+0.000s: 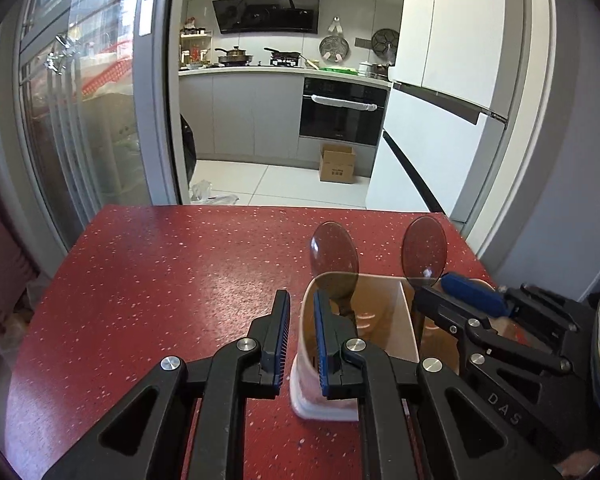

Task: Organize utensils
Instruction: 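Open both tools to release the spoons and pull back, then move both tools back over the remaining chopsticks and spoons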

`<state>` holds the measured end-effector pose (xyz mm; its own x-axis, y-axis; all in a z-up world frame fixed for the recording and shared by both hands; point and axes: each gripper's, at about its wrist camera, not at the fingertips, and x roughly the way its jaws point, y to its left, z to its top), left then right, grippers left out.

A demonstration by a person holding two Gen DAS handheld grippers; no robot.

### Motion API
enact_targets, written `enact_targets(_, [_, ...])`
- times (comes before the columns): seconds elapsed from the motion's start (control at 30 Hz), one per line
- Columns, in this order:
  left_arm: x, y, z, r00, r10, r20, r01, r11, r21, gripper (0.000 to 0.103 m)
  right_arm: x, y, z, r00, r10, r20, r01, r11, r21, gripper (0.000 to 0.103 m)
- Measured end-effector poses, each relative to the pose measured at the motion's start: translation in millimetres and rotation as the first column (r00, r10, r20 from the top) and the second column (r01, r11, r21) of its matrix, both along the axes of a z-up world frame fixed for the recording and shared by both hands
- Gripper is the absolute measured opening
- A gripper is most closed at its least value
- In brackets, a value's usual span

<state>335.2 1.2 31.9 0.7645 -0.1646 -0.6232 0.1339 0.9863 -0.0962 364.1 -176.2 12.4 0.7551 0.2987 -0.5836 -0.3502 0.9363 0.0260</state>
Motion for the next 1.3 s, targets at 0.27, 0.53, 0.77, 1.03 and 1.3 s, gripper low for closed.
enact_targets(0.27, [-56, 20, 9, 1.0, 0.013, -0.02, -0.013, 1.0, 0.009, 0.041, -35, -15, 27, 1.0, -0.003, -0.029, 0.005, 0.997, 0.082, 0.052])
enact_targets(0.53, [-137, 47, -19, 0.991, 0.043, -0.124, -0.046, 0.999, -0.016, 0.041, -107, -35, -1, 0.966, 0.038, -0.257, 0.002, 0.988, 0.154, 0.056])
enact_targets(0.77, [-197, 52, -55, 0.981, 0.063, -0.186, -0.068, 0.997, -0.024, 0.041, -172, -43, -52, 0.91, 0.011, -0.414, 0.035, 0.994, 0.102, 0.056])
enact_targets(1.03, [-235, 60, -92, 0.963, 0.064, -0.263, -0.082, 0.995, -0.059, 0.042, -220, -50, -86, 0.861, -0.036, -0.507, 0.091, 0.992, 0.084, 0.055])
enact_targets(1.3, [-249, 61, -103, 0.96, 0.101, -0.261, -0.11, 0.994, -0.02, 0.103, -239, -45, -95, 0.854, -0.047, -0.519, 0.092, 0.994, 0.063, 0.056])
